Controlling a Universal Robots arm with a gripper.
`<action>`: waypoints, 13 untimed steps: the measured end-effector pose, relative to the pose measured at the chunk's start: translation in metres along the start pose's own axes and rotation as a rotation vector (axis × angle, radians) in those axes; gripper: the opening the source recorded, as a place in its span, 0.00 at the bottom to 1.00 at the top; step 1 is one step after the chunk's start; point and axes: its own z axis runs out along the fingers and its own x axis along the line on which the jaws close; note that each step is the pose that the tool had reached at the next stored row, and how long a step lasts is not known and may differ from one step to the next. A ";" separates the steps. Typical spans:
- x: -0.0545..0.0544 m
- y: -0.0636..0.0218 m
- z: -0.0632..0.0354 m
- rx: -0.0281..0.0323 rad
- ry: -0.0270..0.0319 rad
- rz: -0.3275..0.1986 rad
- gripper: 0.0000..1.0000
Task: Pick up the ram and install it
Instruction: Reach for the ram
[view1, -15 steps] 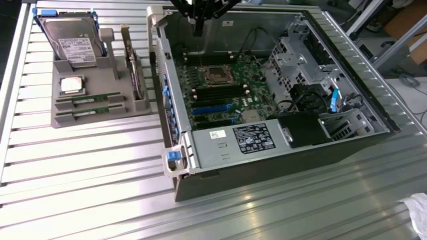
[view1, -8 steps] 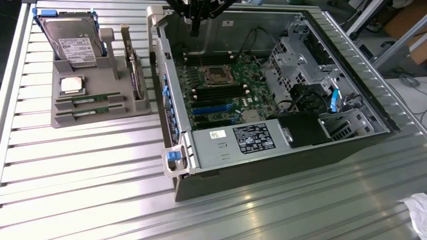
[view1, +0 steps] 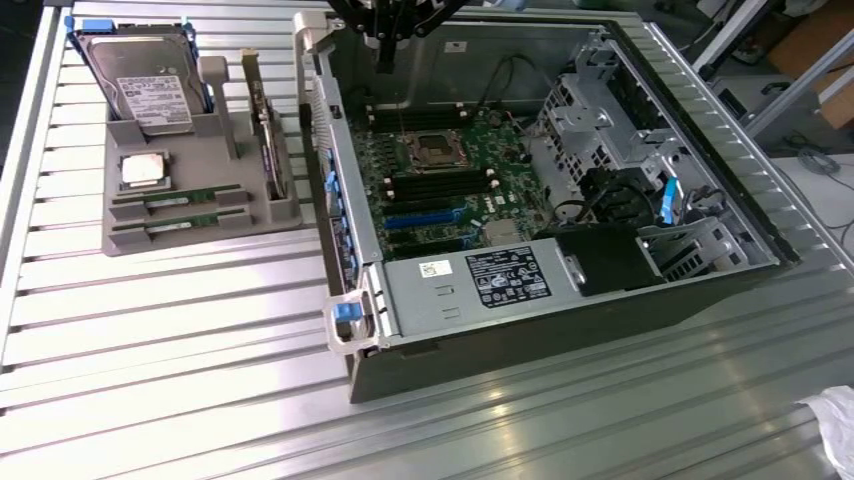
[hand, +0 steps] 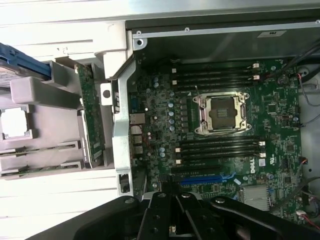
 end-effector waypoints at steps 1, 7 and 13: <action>0.000 0.0000 0.0000 0.0000 0.0000 0.000 0.11; 0.002 -0.0002 -0.0001 0.0000 0.0000 0.000 0.11; 0.008 -0.0006 -0.0002 0.0000 0.0000 0.000 0.11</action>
